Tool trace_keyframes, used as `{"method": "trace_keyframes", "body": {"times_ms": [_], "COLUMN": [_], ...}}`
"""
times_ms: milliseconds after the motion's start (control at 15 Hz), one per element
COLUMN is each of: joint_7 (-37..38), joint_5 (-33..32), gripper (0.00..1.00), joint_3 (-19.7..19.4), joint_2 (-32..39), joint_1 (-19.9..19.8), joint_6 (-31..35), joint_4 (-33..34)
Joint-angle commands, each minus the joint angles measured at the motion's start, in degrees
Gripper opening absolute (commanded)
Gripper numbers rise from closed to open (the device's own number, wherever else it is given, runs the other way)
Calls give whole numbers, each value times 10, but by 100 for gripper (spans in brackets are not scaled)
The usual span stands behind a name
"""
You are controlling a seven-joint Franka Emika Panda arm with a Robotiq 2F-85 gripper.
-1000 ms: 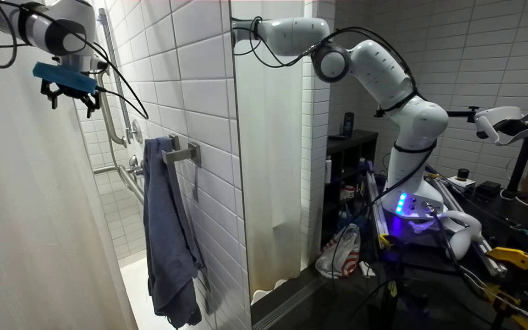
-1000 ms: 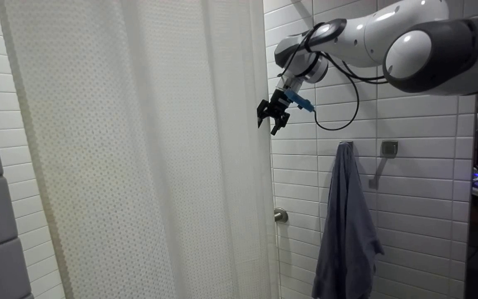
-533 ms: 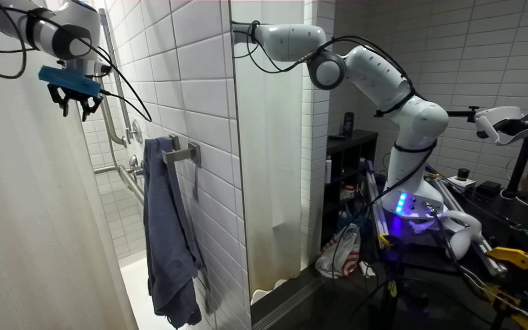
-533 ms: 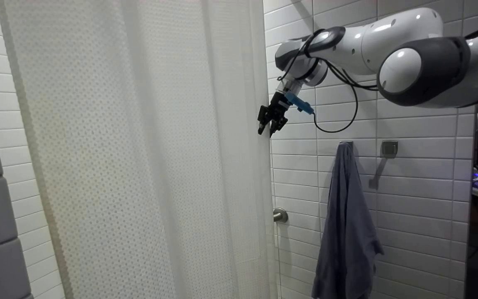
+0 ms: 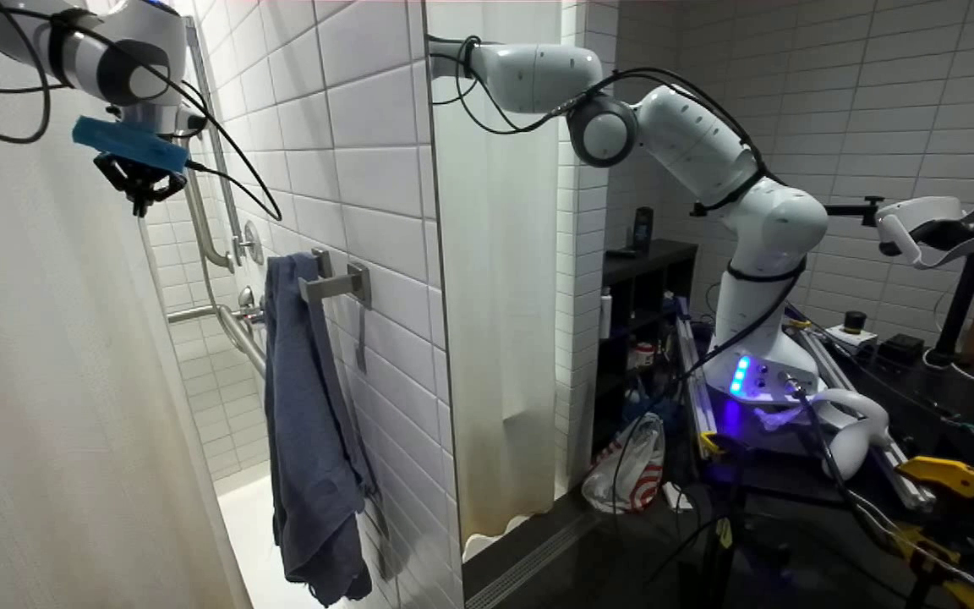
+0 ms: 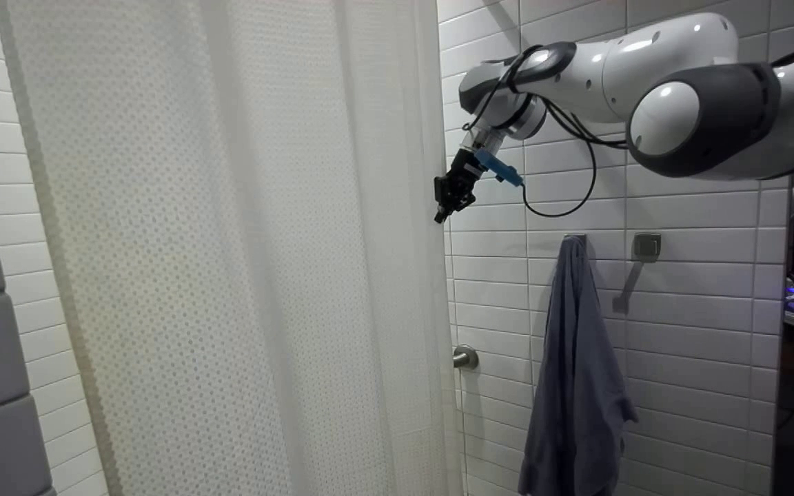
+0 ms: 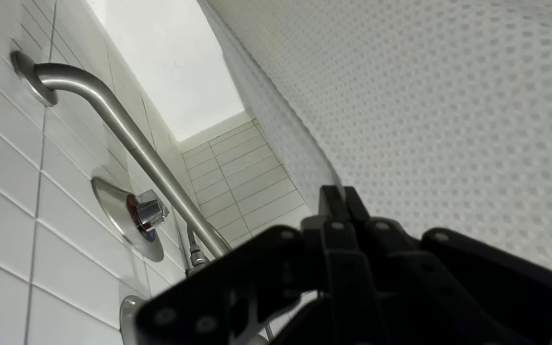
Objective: Open the shower curtain
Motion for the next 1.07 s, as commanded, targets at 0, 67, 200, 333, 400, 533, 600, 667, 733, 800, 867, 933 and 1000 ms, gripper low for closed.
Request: {"method": "trace_keyframes", "body": {"times_ms": [0, 67, 200, 333, 400, 533, 600, 667, 733, 800, 867, 933, 1000], "joint_7": [-1, -3, -7, -12, -14, -18, -19, -21, -22, -23, -25, -27, -29], "joint_5": [-1, -1, -4, -5, -6, -8, -10, -11, -12, -14, -15, -15, -16], "gripper": [1, 1, 1, 1, 1, 1, 1, 1, 1, 1, 1, 1, 1], "joint_3": [3, 5, 4, 5, 6, 8, 8, 9, 9, 8, 8, 8, 8], "joint_2": [5, 4, 3, 3, 3, 3, 4, 5, 5, 6, 8, 9, 10], "joint_1": [0, 0, 3, 7, 9, 14, 17, 20, 23, 27, 30, 34, 37], "joint_6": [-30, -41, -66, -93, -106, -134, -146, -157, -170, -179, -188, -195, -202], "joint_4": [19, 19, 19, 20, 21, 25, 27, 30, 33, 36, 40, 43, 46]}}
